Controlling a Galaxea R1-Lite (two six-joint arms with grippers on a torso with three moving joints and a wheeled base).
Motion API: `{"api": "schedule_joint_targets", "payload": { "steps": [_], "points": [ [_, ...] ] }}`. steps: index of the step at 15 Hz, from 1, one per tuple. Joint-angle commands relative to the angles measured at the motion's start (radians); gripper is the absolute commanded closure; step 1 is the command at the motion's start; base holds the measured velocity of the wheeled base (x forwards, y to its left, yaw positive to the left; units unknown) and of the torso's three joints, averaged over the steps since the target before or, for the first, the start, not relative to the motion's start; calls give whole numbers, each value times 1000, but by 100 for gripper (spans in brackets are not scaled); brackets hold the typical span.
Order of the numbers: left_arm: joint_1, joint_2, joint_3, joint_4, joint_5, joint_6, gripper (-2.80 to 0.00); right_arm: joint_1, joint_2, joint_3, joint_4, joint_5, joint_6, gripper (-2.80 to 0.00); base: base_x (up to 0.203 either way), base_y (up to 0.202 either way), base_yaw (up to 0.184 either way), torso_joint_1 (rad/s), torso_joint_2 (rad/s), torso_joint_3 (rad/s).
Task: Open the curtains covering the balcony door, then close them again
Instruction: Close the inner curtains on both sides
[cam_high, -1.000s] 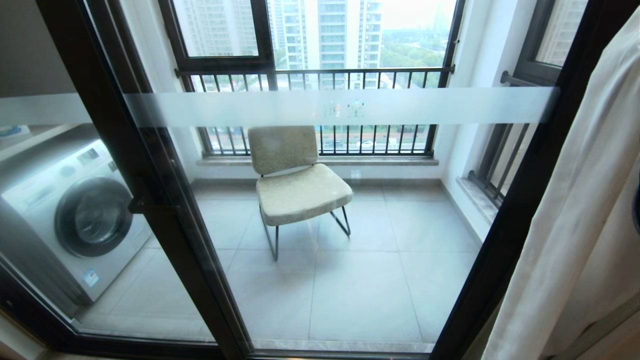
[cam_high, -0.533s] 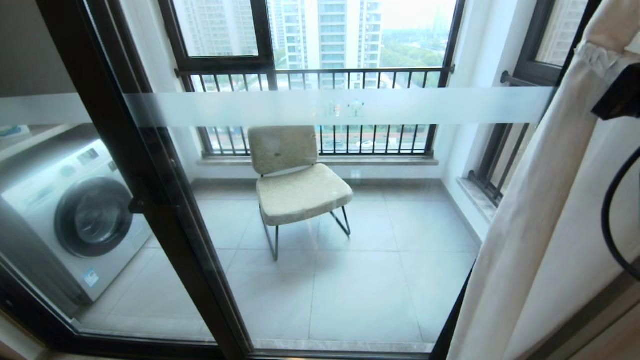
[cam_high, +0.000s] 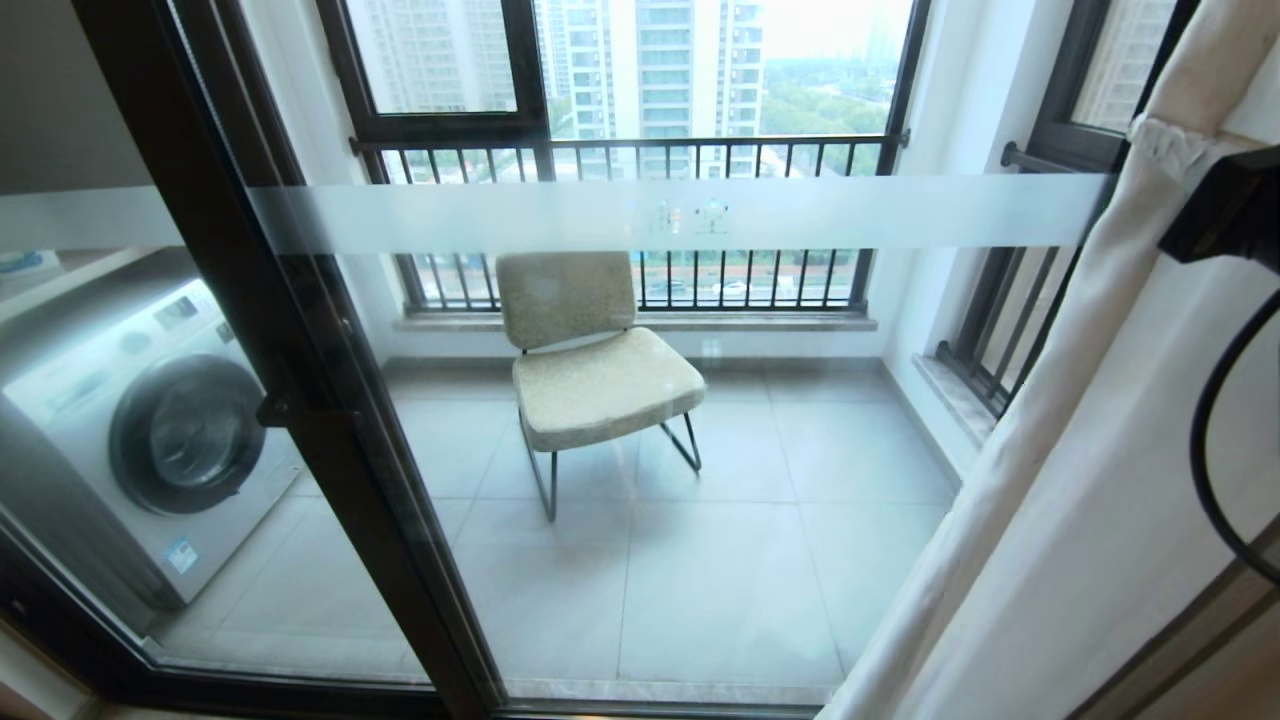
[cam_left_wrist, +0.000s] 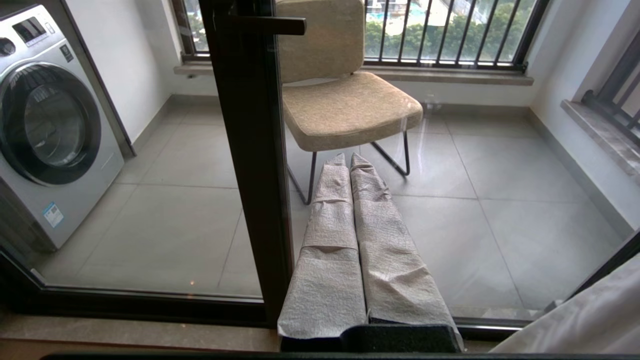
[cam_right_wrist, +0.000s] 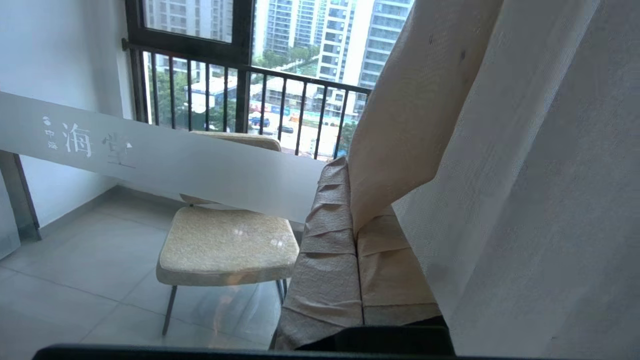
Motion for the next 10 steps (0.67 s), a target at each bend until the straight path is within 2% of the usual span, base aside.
{"api": "schedule_joint_targets", "payload": {
  "steps": [1,10],
  "points": [
    [0,0,0,0,0,0,0,1,-1,4,-3,-30,-1,0,0,0,0,0,0,0],
    [0,0,0,0,0,0,0,0,-10,29,-5,-33,2,0,0,0,0,0,0,0]
  ]
}}
